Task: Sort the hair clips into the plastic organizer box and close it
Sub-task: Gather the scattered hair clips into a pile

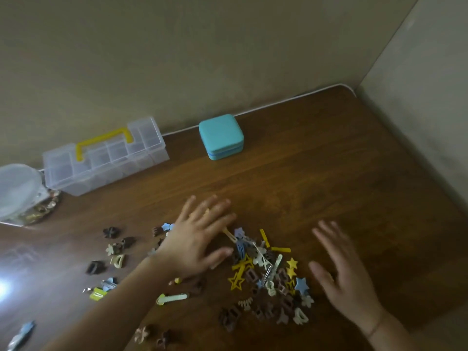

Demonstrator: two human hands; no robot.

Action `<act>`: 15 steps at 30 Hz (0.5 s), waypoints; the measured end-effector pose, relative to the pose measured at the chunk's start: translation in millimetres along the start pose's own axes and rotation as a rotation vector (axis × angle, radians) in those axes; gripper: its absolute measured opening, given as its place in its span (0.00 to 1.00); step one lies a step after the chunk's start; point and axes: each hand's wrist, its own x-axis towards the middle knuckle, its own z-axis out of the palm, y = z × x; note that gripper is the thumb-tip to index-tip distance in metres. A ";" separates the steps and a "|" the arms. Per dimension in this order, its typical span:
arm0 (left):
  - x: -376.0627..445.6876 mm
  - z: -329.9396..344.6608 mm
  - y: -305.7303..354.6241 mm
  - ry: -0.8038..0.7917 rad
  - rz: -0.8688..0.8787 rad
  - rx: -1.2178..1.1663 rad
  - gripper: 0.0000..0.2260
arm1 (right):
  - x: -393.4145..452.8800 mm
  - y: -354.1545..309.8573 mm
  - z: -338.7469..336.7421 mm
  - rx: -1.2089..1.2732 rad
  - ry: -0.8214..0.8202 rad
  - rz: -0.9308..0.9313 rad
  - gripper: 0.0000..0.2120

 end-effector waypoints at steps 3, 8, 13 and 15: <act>0.4 -7.3 -24.5 -0.003 -0.247 -0.017 0.33 | -7.7 17.7 0.3 -0.080 -0.040 0.113 0.36; -2.9 -2.3 -28.4 -0.150 -0.090 -0.044 0.34 | -6.7 -23.4 29.2 -0.058 -0.127 -0.067 0.36; -7.0 5.5 -13.3 -0.171 0.039 -0.040 0.34 | -6.7 -61.7 52.2 -0.007 -0.136 -0.154 0.35; -14.0 9.1 -10.2 -0.176 0.083 -0.037 0.35 | -7.9 -73.5 59.8 -0.003 -0.158 -0.198 0.36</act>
